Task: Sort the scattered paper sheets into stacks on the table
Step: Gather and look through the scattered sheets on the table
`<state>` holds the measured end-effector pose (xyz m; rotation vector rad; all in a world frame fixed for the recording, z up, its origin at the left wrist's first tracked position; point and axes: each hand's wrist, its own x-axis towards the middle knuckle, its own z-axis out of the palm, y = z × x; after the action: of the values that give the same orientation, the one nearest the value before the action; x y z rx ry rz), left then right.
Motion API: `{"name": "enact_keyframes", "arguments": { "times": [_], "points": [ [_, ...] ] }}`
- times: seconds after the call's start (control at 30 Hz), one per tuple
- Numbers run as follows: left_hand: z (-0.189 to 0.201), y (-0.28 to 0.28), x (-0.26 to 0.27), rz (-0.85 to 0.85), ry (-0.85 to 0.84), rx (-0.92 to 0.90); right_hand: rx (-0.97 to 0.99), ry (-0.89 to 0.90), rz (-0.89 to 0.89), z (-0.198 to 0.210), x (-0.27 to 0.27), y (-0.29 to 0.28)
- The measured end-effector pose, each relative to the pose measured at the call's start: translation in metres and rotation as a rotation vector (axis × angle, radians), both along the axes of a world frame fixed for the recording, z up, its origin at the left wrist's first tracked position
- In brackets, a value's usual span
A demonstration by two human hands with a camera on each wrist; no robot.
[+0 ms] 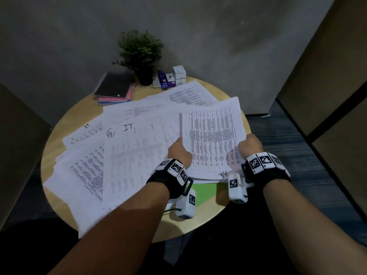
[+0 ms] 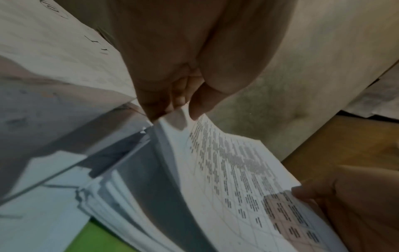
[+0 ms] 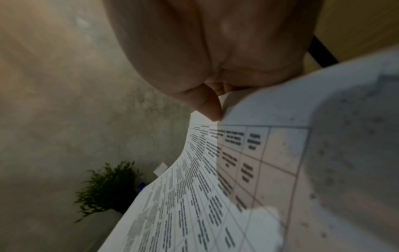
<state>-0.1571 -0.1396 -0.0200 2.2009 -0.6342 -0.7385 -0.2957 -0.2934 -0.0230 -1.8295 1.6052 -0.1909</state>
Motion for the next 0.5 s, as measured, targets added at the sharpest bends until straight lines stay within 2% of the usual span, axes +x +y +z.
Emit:
{"name": "enact_keyframes", "arguments": {
  "times": [0.13,0.23,0.4,0.5],
  "points": [
    [-0.004,-0.006,-0.006,-0.114,-0.042,0.211,0.116,0.086,-0.016,-0.017,0.002,-0.002],
    [-0.007,-0.007,-0.006,-0.147,-0.057,0.235,0.137,0.101,0.002,-0.021,0.0,-0.002],
    [0.007,0.003,0.006,-0.159,0.019,0.089,0.039,0.115,-0.003,-0.008,0.003,0.003],
    [0.027,0.023,0.022,-0.132,0.032,-0.055,-0.027,-0.001,0.123,0.01,0.014,0.018]
  ]
}}
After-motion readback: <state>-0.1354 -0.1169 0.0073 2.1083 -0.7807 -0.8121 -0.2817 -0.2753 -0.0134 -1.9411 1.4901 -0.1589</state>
